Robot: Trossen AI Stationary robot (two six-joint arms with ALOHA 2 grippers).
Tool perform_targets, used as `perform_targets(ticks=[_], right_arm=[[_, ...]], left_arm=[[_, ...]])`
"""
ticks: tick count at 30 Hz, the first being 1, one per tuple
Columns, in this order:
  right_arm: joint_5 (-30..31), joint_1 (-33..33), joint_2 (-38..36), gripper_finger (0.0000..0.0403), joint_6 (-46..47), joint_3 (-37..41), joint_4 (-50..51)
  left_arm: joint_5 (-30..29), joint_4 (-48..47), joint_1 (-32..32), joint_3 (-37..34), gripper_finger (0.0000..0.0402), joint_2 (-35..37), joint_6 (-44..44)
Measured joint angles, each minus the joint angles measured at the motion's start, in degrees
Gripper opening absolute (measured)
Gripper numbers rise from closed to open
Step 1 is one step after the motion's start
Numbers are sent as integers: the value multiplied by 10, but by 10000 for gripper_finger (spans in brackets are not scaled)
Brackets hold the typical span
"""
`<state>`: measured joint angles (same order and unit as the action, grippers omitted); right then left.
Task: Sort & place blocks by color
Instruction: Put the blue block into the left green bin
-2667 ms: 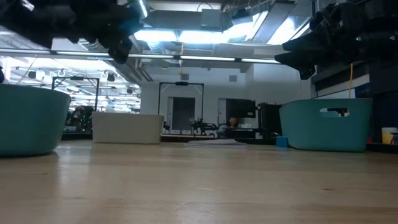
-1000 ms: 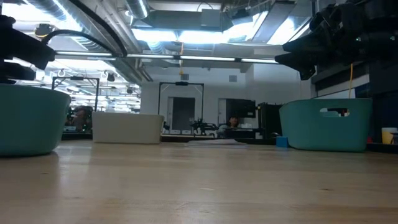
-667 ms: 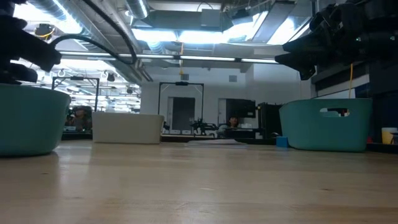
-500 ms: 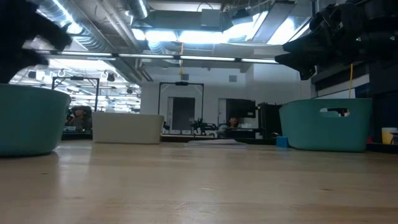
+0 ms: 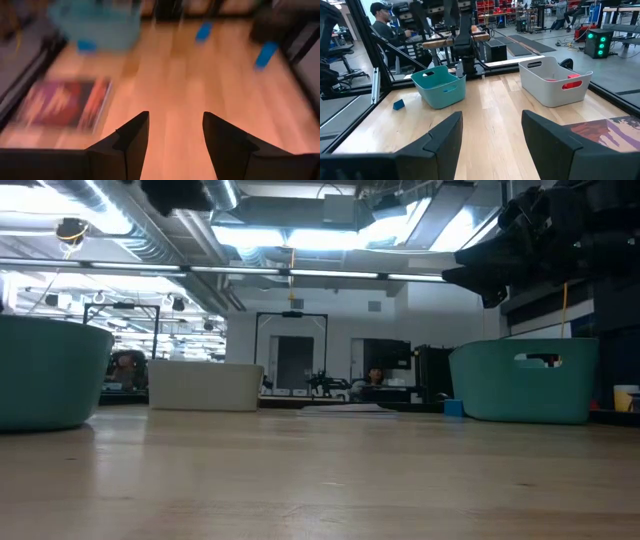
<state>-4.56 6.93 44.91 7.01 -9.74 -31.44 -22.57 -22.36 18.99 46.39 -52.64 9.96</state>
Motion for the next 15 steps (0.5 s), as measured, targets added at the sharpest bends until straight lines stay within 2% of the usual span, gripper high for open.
perform_targets(ticks=[3,7,12,15], right_arm=[[0,0,0,209,0,0,0],[0,0,0,209,0,0,-5],[0,0,0,209,-14,0,-6],[0,0,0,209,-34,0,-5]], left_arm=[[86,188,-67,-100,179,37,-64],[183,436,-139,-223,179,41,-78],[202,664,-181,-327,179,19,-68],[204,726,-189,-351,179,16,-60]])
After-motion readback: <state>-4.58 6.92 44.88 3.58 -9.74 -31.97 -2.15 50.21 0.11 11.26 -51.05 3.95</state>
